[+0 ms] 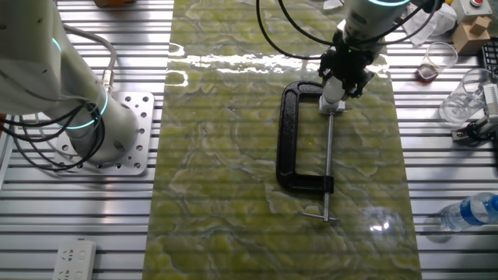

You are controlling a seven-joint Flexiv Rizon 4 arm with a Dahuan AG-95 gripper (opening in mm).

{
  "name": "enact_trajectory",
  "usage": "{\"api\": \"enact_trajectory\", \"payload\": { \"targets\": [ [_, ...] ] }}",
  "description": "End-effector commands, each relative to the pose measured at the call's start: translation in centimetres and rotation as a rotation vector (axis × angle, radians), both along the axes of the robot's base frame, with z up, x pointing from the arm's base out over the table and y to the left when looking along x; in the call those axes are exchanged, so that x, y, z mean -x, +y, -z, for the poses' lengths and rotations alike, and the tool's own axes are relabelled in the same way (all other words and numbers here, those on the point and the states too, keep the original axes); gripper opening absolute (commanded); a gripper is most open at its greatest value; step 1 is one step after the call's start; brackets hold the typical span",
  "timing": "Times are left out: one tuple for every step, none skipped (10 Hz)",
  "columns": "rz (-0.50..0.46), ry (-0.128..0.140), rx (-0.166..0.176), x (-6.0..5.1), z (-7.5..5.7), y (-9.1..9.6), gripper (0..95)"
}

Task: Take out the light bulb by rotating it

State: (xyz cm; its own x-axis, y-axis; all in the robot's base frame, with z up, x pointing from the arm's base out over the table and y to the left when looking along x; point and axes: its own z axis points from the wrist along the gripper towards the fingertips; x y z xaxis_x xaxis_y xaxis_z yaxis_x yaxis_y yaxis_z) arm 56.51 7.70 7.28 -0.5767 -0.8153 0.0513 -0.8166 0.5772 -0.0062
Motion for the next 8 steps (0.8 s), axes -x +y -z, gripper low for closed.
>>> {"api": "enact_trajectory", "payload": {
  "targets": [
    [-0.15, 0.008, -0.015, -0.01, -0.04, 0.04, 0.0],
    [-0.187, 0.011, -0.019, -0.01, -0.03, 0.06, 0.0],
    [-0.198, 0.013, -0.02, -0.01, -0.05, 0.06, 0.0],
    [-0.213, 0.015, -0.016, -0.01, -0.07, 0.06, 0.0],
    [-0.221, 0.016, -0.016, -0.01, -0.09, 0.06, 0.0],
    [-0.227, 0.017, -0.017, -0.02, -0.15, 0.07, 0.0],
    [-0.238, 0.02, -0.013, -0.03, -0.26, 0.07, 0.0],
    [-0.245, 0.02, -0.014, -0.03, -0.29, 0.08, 0.0]
  ]
}}
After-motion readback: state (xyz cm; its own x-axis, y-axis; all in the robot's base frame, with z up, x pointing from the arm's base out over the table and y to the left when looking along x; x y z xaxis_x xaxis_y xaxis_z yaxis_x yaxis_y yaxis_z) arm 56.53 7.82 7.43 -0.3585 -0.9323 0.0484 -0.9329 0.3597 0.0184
